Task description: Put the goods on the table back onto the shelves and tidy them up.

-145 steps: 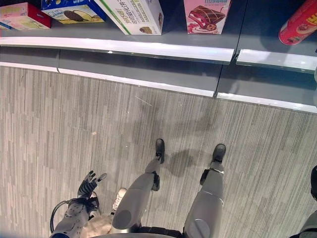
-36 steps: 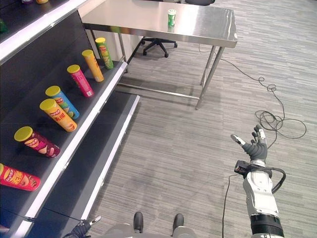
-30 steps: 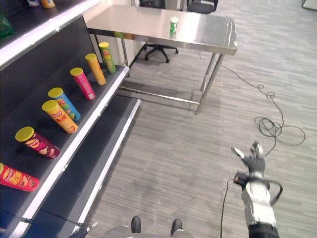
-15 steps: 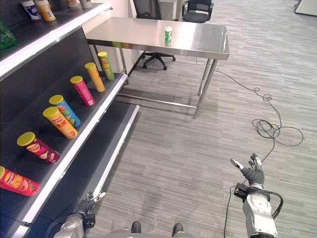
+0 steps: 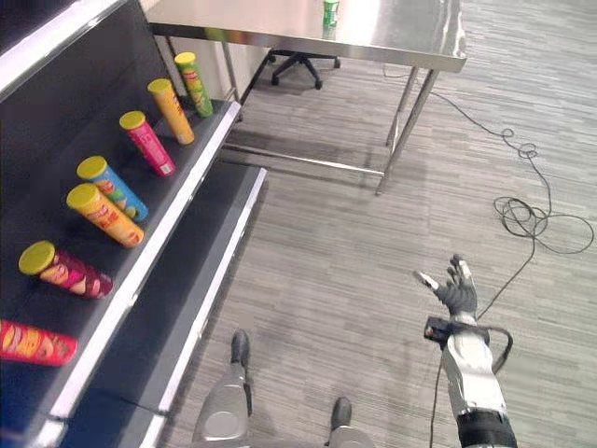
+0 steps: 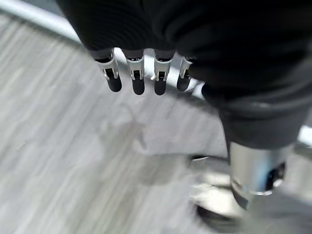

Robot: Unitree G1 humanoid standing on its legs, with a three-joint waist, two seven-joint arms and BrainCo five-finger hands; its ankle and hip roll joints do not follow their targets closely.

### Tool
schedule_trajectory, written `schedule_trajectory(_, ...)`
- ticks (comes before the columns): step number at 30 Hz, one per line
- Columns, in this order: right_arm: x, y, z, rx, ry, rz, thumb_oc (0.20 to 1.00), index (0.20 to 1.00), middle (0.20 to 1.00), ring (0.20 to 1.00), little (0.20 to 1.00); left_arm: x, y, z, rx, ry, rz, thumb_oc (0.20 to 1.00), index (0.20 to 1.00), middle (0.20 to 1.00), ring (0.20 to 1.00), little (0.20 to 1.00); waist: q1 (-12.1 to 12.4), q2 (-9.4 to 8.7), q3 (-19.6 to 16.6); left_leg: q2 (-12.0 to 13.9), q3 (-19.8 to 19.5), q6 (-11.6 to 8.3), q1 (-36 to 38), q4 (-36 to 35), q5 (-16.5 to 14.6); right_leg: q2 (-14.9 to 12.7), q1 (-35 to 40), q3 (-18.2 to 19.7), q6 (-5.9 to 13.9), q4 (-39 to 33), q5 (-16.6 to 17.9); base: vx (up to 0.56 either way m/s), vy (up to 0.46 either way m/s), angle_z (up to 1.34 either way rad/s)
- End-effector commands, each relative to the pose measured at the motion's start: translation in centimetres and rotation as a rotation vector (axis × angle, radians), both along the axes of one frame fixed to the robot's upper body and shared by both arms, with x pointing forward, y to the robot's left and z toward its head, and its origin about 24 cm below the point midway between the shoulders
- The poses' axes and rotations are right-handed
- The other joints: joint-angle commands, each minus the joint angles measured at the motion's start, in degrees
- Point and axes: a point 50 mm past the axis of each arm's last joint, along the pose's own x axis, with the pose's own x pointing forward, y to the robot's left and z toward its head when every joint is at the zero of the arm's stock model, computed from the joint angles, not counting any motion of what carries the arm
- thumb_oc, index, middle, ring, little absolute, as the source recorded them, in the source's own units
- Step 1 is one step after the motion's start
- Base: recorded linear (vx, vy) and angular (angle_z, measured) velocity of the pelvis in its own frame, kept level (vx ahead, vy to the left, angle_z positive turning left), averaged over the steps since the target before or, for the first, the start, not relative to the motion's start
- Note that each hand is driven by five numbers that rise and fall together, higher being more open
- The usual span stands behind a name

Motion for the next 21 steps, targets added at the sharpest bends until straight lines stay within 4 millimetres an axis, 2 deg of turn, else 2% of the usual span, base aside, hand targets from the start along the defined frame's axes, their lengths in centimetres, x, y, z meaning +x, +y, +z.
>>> schedule_trajectory(1,0.7,-0.6,2.6,-0.07,-0.106,-0.003,1.0,1.0,1.0,1.0,1.0,3.4,3.3,1.6,0.12,-0.147,-0.056,1.0,1.0,1.0,1.0,1.0,1.02,-3.39,-3.03,-2.43,-2.01,1.64,-3.68,-4.79,8.86,-2.13,5.88,-1.67,6.43,17.96,3.13,0.34,0.257,-0.27)
schedule_trajectory(2,1.0,-0.4,3.0,-0.063,-0.131,-0.011,1.0,1.0,1.0,1.0,1.0,6.0,3.6,2.5,0.143,-0.243,-0.093,1.0,1.0,1.0,1.0,1.0,-0.82,-2.53,-2.33,-4.18,-1.85,3.72,-0.47,-5.07,5.88,-3.09,1.09,-1.16,6.28,27.88,9.78,0.22,0.182,0.18)
schedule_trajectory(3,1.0,-0.5,3.0,-0.063,-0.132,-0.012,1.0,1.0,1.0,1.0,1.0,6.1,3.6,2.5,0.143,-0.244,-0.093,1.0,1.0,1.0,1.0,1.0,-0.6,-2.62,-2.33,-4.25,-1.62,3.8,-0.55,-5.01,5.82,-3.25,0.59,-0.8,6.37,28.48,9.59,0.46,0.383,0.59)
schedule_trajectory(4,1.2,-0.5,3.2,-0.069,-0.141,-0.03,1.0,1.0,1.0,1.0,1.0,8.5,3.7,3.7,0.151,-0.351,-0.113,1.0,1.0,1.0,1.0,1.0,-2.01,-0.93,-1.17,-4.99,-1.01,5.57,2.62,-4.89,3.2,-5.28,-3.86,-3.66,6.43,35.37,13.11,0.51,0.335,0.47)
schedule_trajectory(5,0.9,-0.6,3.0,-0.068,-0.133,-0.049,1.0,1.0,1.0,1.0,1.0,10.1,3.7,4.5,0.148,-0.423,-0.098,1.0,1.0,1.0,1.0,1.0,-3.27,-0.13,0.18,-6.25,-0.48,5.99,6.63,-5.98,1.04,-9.33,-8.81,-8.56,6.1,36.73,10.43,0.51,0.328,0.09)
schedule_trajectory(6,1.0,-0.6,3.0,-0.069,-0.133,-0.05,1.0,1.0,1.0,1.0,1.0,10.1,3.7,4.5,0.148,-0.423,-0.097,1.0,1.0,1.0,1.0,1.0,-3.36,0.01,0.17,-6.09,-0.61,5.96,6.5,-5.93,1.16,-9.17,-8.72,-8.82,5.93,36.53,10.57,0.41,0.144,-0.21)
schedule_trajectory(9,0.8,-0.8,2.5,-0.045,-0.118,-0.064,1.0,1.0,1.0,1.0,1.0,10.7,3.3,4.8,0.131,-0.454,-0.099,1.0,1.0,1.0,1.0,1.0,-4.47,-0.29,0.92,-7.59,-0.71,4.9,10.46,-6.36,-2.22,-11.79,-10.67,-17.44,5.99,24.17,9.29,0.37,-0.036,0.07)
schedule_trajectory(10,0.7,-0.9,2.5,-0.047,-0.115,-0.066,1.0,1.0,1.0,1.0,1.0,10.6,3.3,4.7,0.128,-0.451,-0.101,1.0,1.0,1.0,1.0,1.0,-4.76,-0.54,1.1,-7.92,-0.77,4.5,11.25,-6.54,-2.67,-12.06,-11.09,-18.21,6.48,21.15,9.8,0.38,-0.149,0.08)
schedule_trajectory(11,0.7,-0.9,2.5,-0.04,-0.118,-0.08,1.0,1.0,1.0,1.0,1.0,10.2,3.2,4.5,0.128,-0.437,-0.091,1.0,1.0,1.0,1.0,1.0,-5.35,-0.95,1.26,-7.99,-1.02,3.35,12.85,-7.14,-3.61,-11.3,-12.06,-19.59,7.34,13.02,10.81,0.36,-0.169,0.21)
schedule_trajectory(12,0.5,-1.1,2.5,-0.045,-0.114,-0.084,1.0,1.0,1.0,1.0,1.0,10.0,3.3,4.4,0.13,-0.424,-0.1,1.0,1.0,1.0,1.0,1.0,-5.72,-1.13,1.22,-8.07,-1.31,2.63,13.75,-7.32,-4.25,-10.9,-11.58,-19.7,8.09,9.15,12.02,0.53,-0.238,0.39)
schedule_trajectory(13,0.2,-1.3,2.8,-0.053,-0.126,-0.095,1.0,1.0,1.0,1.0,1.0,9.5,3.3,4.1,0.139,-0.396,-0.117,1.0,1.0,1.0,1.0,1.0,-6.77,-1.5,1.05,-7.73,-1.69,1.47,15.7,-7.64,-5.42,-11.17,-13.65,-18.74,9.42,3.75,14.66,0.39,-0.159,0.36)
schedule_trajectory(14,0.2,-1.3,2.7,-0.053,-0.125,-0.095,1.0,1.0,1.0,1.0,1.0,9.4,3.3,4.1,0.139,-0.395,-0.118,1.0,1.0,1.0,1.0,1.0,-6.64,-1.24,0.98,-7.41,-1.57,1.34,15.87,-7.72,-5.55,-10.66,-13.24,-18.84,9.39,2.99,15.04,0.51,-0.236,0.36)
schedule_trajectory(15,-0.1,-1.7,2.9,-0.067,-0.127,-0.111,1.0,1.0,1.0,1.0,1.0,9.0,3.4,3.9,0.144,-0.379,-0.121,1.0,1.0,1.0,1.0,1.0,-7.4,-0.86,0.87,-6.12,-2.0,-0.16,18.01,-8.22,-6.54,-11.95,-15.94,-17.76,9.47,-0.34,17.61,0.27,-0.137,0.4)
schedule_trajectory(16,-0.1,-1.7,2.9,-0.068,-0.126,-0.111,1.0,1.0,1.0,1.0,1.0,9.0,3.4,3.9,0.144,-0.379,-0.121,1.0,1.0,1.0,1.0,1.0,-7.35,-0.73,0.84,-5.99,-1.93,-0.21,18.09,-8.25,-6.6,-11.78,-15.85,-17.76,9.47,-0.48,17.66,0.42,-0.199,0.52)
schedule_trajectory(18,-0.4,-2.2,3.3,-0.088,-0.136,-0.131,1.0,1.0,1.0,1.0,1.0,8.7,3.3,3.8,0.149,-0.368,-0.142,1.0,1.0,1.0,1.0,1.0,-8.3,-0.62,0.52,-4.97,-2.79,-1.76,22.12,-8.36,-9.27,-12.84,-17.99,-15.7,9.47,-1.23,19.85,0.53,-0.214,0.43)
schedule_trajectory(19,-0.6,-2.4,3.4,-0.097,-0.134,-0.135,1.0,1.0,1.0,1.0,1.0,8.7,3.2,3.8,0.145,-0.367,-0.146,1.0,1.0,1.0,1.0,1.0,-8.47,-0.63,0.52,-4.82,-3.39,-1.96,22.99,-8.13,-9.95,-12.89,-17.42,-15.95,9.47,-0.92,20.23,0.67,-0.319,0.29)
schedule_trajectory(20,-0.9,-2.6,3.4,-0.095,-0.139,-0.144,1.0,1.0,1.0,1.0,1.0,8.6,3.3,3.7,0.151,-0.359,-0.141,1.0,1.0,1.0,1.0,1.0,-8.69,-0.97,-0.39,-4.42,-4.64,-2.37,23.97,-7.28,-11.2,-12.49,-16.54,-16.29,9.47,-1.6,20.52,0.46,-0.274,0.25)
schedule_trajectory(21,-1.1,-2.8,3.4,-0.108,-0.134,-0.144,1.0,1.0,1.0,1.0,1.0,8.6,3.2,3.6,0.15,-0.357,-0.14,1.0,1.0,1.0,1.0,1.0,-8.99,-0.64,-0.69,-3.65,-5.39,-2.72,23.84,-6.13,-10.76,-11.65,-15.86,-16.11,9.47,-1.5,20.02,0.46,-0.308,0.34)
